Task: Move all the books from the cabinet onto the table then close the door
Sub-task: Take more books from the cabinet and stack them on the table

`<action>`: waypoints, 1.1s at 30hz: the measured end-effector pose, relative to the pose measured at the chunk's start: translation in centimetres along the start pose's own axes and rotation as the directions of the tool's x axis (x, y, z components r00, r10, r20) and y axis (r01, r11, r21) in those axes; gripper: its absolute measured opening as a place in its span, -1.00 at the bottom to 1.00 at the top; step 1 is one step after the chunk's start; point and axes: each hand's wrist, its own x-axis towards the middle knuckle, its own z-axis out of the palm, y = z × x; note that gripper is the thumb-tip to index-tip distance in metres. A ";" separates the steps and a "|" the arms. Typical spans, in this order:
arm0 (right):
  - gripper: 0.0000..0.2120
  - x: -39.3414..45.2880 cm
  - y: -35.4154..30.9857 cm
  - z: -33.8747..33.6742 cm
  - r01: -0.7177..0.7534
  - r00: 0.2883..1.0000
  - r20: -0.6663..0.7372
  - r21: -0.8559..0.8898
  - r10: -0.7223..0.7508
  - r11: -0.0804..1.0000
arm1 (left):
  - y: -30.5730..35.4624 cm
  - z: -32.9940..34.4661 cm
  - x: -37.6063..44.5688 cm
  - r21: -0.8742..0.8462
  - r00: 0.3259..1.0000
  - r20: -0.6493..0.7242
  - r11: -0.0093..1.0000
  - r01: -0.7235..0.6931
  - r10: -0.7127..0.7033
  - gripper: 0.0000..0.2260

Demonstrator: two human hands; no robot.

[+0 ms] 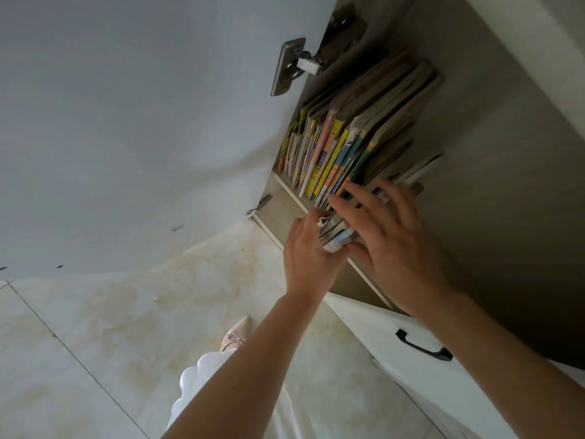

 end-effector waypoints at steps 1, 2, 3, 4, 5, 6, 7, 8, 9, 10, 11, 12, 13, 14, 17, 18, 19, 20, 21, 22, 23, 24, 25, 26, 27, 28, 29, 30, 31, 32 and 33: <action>-0.27 0.2 -0.1 0.2 -0.003 1.000 0.002 -0.007 0.003 1.000 | -0.1 0.0 0.2 -0.024 1.000 0.019 0.999 0.023 -0.022 -0.50; -0.29 0.3 -0.1 0.4 -0.011 1.000 0.002 0.000 0.011 1.000 | -0.1 0.1 0.3 -0.055 0.998 0.036 0.997 0.047 -0.045 -0.49; -0.32 0.3 -0.1 0.6 -0.022 1.000 -0.001 0.015 0.022 1.000 | -0.2 0.1 0.5 -0.088 0.997 0.049 0.994 0.060 -0.056 -0.47; -0.37 0.4 -0.1 0.7 -0.030 0.999 -0.012 0.032 0.030 0.999 | -0.3 0.2 0.5 -0.118 0.997 0.059 0.991 0.060 -0.053 -0.44; -0.42 0.5 -0.1 0.7 -0.032 0.999 -0.022 0.042 0.033 0.999 | -0.5 0.3 0.6 -0.137 0.996 0.074 0.989 0.055 -0.045 -0.42; -0.46 0.6 0.0 0.7 -0.028 0.999 -0.026 0.047 0.030 0.998 | -0.5 0.6 0.7 -0.152 0.994 0.098 0.987 0.060 -0.046 -0.40; -0.47 0.6 0.0 0.7 -0.021 1.000 -0.021 0.051 0.022 0.998 | -0.5 0.8 0.8 -0.158 0.992 0.118 0.985 0.073 -0.055 -0.39; -0.47 0.7 0.1 0.6 -0.011 1.000 -0.010 0.058 0.011 0.998 | -0.4 1.1 0.9 -0.158 0.990 0.126 0.984 0.086 -0.066 -0.38; -0.44 0.8 0.3 0.5 -0.002 1.000 -0.006 0.068 0.002 0.998 | -0.3 1.3 1.1 -0.153 0.990 0.123 0.984 0.093 -0.074 -0.39; -0.41 0.9 0.5 0.5 -0.004 1.000 -0.013 0.096 0.005 0.995 | -0.3 1.4 1.2 -0.147 0.991 0.113 0.985 0.095 -0.079 -0.40; -0.34 0.8 0.8 0.7 -0.036 0.999 -0.023 0.139 0.040 0.990 | -0.5 1.4 1.2 -0.143 0.991 0.105 0.985 0.095 -0.080 -0.41; -0.24 0.4 1.2 0.9 -0.111 0.993 -0.028 0.188 0.118 0.976 | -0.8 1.3 1.2 -0.150 0.990 0.112 0.983 0.102 -0.085 -0.41; -0.13 -0.2 1.6 1.1 -0.214 0.973 -0.035 0.241 0.229 0.947 | -1.0 1.1 0.9 -0.166 0.987 0.128 0.979 0.121 -0.100 -0.41; -0.04 -0.6 2.0 1.2 -0.325 0.933 -0.059 0.294 0.356 0.899 | -1.4 0.8 0.8 -0.183 0.983 0.144 0.973 0.141 -0.116 -0.42; 0.17 -1.0 3.5 1.9 -0.617 0.698 0.095 0.582 0.710 0.529 | -2.4 -0.5 0.1 -0.210 0.975 0.182 0.963 0.168 -0.130 -0.44; 0.20 -0.8 4.1 2.4 -0.645 0.626 0.199 0.676 0.754 0.357 | -2.8 -1.1 0.0 -0.225 0.973 0.192 0.960 0.167 -0.124 -0.46; 0.21 -0.5 4.5 2.7 -0.643 0.591 0.279 0.729 0.757 0.233 | -3.1 -1.7 -0.2 -0.247 0.971 0.208 0.954 0.171 -0.120 -0.47; 0.21 -0.3 4.8 3.1 -0.647 0.594 0.334 0.739 0.732 0.187 | -3.6 -2.2 -0.3 -0.267 0.969 0.223 0.949 0.170 -0.111 -0.49; 0.19 -0.1 5.0 3.4 -0.654 0.631 0.388 0.732 0.671 0.191 | -4.2 -2.6 -0.2 -0.280 0.968 0.232 0.946 0.161 -0.097 -0.49; 0.16 0.2 5.1 3.8 -0.662 0.676 0.434 0.713 0.596 0.231 | -4.9 -2.9 -0.1 -0.284 0.968 0.236 0.947 0.149 -0.082 -0.47; 0.13 0.4 5.2 4.1 -0.668 0.706 0.469 0.691 0.531 0.278 | -5.4 -3.1 0.0 -0.281 0.967 0.244 0.949 0.141 -0.071 -0.45; 0.10 0.8 5.4 4.5 -0.669 0.722 0.490 0.674 0.488 0.314 | -5.8 -3.3 0.2 -0.273 0.965 0.254 0.952 0.135 -0.064 -0.44; 0.05 1.1 5.7 5.0 -0.673 0.729 0.508 0.657 0.459 0.341 | -6.0 -3.5 0.4 -0.267 0.964 0.261 0.955 0.133 -0.061 -0.43; 0.00 1.3 5.9 5.4 -0.680 0.728 0.528 0.640 0.438 0.358 | -6.1 -3.6 0.7 -0.265 0.963 0.261 0.955 0.133 -0.061 -0.43; -0.04 1.7 6.1 5.6 -0.690 0.720 0.545 0.625 0.430 0.365 | -6.1 -3.7 0.9 -0.272 0.965 0.256 0.953 0.131 -0.059 -0.44; -0.04 1.9 6.2 5.8 -0.697 0.713 0.556 0.624 0.427 0.352 | -6.1 -3.9 1.2 -0.288 0.966 0.253 0.949 0.128 -0.053 -0.44; -0.01 2.3 6.4 5.9 -0.695 0.714 0.558 0.638 0.423 0.331 | -6.0 -4.0 1.5 -0.302 0.965 0.257 0.945 0.129 -0.049 -0.45; 0.02 2.5 6.6 6.0 -0.687 0.720 0.553 0.653 0.420 0.318 | -6.1 -4.1 1.8 -0.311 0.963 0.263 0.940 0.142 -0.059 -0.44; 0.04 2.6 6.6 6.1 -0.678 0.728 0.543 0.659 0.417 0.325 | -6.1 -4.1 2.0 -0.310 0.960 0.270 0.937 0.162 -0.077 -0.44; 0.04 2.8 6.5 6.1 -0.676 0.732 0.538 0.654 0.418 0.340 | -6.3 -4.2 2.2 -0.302 0.957 0.276 0.936 0.179 -0.093 -0.42; 0.04 2.9 6.3 6.1 -0.681 0.727 0.542 0.645 0.421 0.346 | -6.4 -4.2 2.3 -0.288 0.953 0.283 0.939 0.190 -0.107 -0.41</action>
